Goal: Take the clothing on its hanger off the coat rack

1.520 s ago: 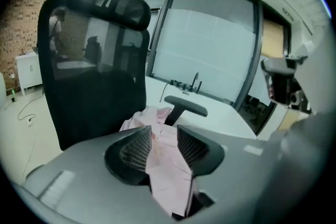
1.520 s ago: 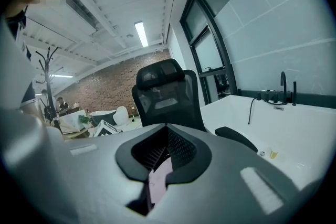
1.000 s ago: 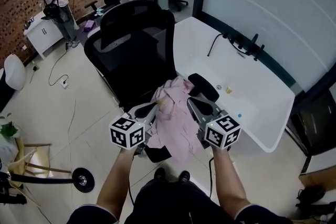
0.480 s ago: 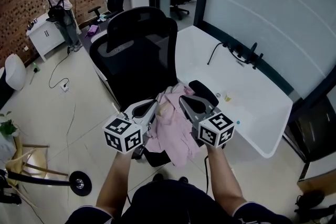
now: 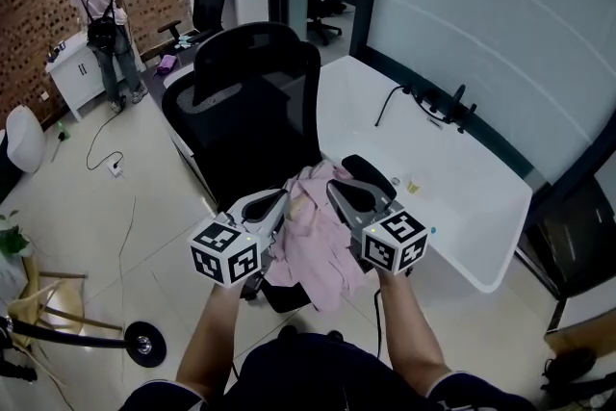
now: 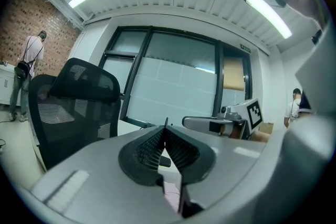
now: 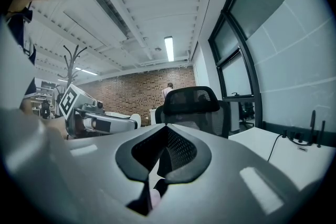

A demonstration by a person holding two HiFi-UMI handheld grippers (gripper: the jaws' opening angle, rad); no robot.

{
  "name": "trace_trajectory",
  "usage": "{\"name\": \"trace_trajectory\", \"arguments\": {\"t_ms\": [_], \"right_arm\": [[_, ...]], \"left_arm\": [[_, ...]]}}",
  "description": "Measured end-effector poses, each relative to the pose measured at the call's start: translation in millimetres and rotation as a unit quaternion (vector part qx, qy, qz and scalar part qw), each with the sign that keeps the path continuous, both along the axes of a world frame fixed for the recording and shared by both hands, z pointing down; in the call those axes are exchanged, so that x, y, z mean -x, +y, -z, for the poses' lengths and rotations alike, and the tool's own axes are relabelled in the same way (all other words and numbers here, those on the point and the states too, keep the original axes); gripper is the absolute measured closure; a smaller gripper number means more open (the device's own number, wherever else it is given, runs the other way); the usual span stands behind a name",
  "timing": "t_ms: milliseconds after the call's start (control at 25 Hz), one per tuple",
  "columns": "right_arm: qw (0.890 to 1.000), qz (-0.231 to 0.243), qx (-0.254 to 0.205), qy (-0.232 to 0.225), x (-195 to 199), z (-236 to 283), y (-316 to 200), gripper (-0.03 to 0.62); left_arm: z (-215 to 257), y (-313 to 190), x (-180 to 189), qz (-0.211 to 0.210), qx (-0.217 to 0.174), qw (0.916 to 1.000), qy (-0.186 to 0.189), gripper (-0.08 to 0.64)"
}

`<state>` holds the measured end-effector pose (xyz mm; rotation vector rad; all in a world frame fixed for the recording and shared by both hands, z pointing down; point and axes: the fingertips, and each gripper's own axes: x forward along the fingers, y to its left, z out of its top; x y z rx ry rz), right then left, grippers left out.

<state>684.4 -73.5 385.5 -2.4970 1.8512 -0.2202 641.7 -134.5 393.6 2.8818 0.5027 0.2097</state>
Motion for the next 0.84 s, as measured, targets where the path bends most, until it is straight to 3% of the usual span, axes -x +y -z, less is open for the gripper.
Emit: {"name": "trace_trajectory", "arguments": {"t_ms": [840], "right_arm": [[1.000,-0.006,0.001,0.003,-3.4,1.6,5.7,0.592]], "left_arm": [[-17.7,9.7,-0.6,-0.010,0.010,0.9997,-0.018,0.548]]}}
